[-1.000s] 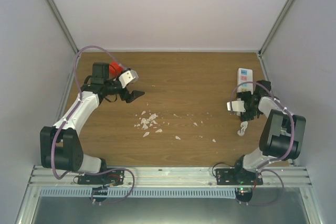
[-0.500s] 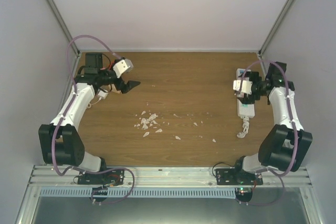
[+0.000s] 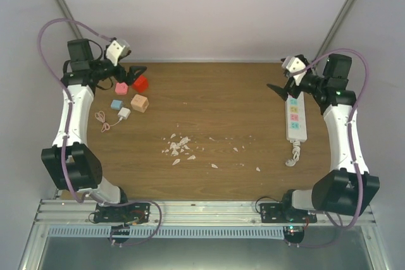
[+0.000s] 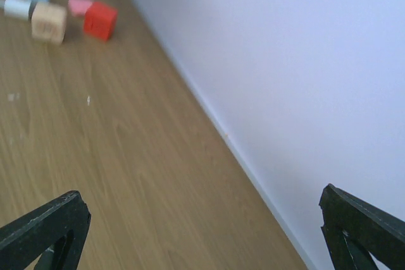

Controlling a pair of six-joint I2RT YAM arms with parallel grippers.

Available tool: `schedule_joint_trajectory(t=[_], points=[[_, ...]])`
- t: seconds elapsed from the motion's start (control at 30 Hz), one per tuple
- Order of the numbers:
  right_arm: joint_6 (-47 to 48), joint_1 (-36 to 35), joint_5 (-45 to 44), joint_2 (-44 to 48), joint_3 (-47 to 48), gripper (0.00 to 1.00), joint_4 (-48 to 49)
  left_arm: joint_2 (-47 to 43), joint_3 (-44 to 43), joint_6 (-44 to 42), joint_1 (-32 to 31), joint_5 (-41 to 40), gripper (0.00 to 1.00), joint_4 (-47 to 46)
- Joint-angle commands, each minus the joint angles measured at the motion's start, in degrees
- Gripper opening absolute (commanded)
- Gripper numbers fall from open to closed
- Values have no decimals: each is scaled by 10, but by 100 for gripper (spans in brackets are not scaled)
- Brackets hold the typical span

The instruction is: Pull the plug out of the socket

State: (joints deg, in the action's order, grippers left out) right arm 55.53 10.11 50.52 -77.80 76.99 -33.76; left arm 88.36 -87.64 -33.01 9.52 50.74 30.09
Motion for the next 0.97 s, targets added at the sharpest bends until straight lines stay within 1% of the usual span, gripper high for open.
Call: schedule_joint_trajectory(t=[0.0,0.07,0.13,0.3,0.43,0.57,0.67,0.83,0.93], points=[[-294,-1,42,19,-27,99,176,32,-33,129,44,43,99,-7],[-356,-1,41,16,-47,100,212,40,-30,150,61,39,99,-18],[-400,0,29,11,-65,100,236,43,-17,172,76,16,99,-36],[-456,17,-12,5,-132,100,286,26,43,201,101,-29,99,-78],[-493,59,-41,-7,-179,100,310,1,122,200,101,-73,99,-118],[-511,105,-38,-9,-229,99,329,-19,184,196,101,-89,99,-143],[-519,124,-29,-5,-246,100,335,-32,216,196,100,-91,99,-156],[-532,128,-16,13,-264,100,360,-51,252,203,100,-91,99,-178],[-532,128,-11,22,-272,100,368,-59,254,201,99,-92,99,-177]])
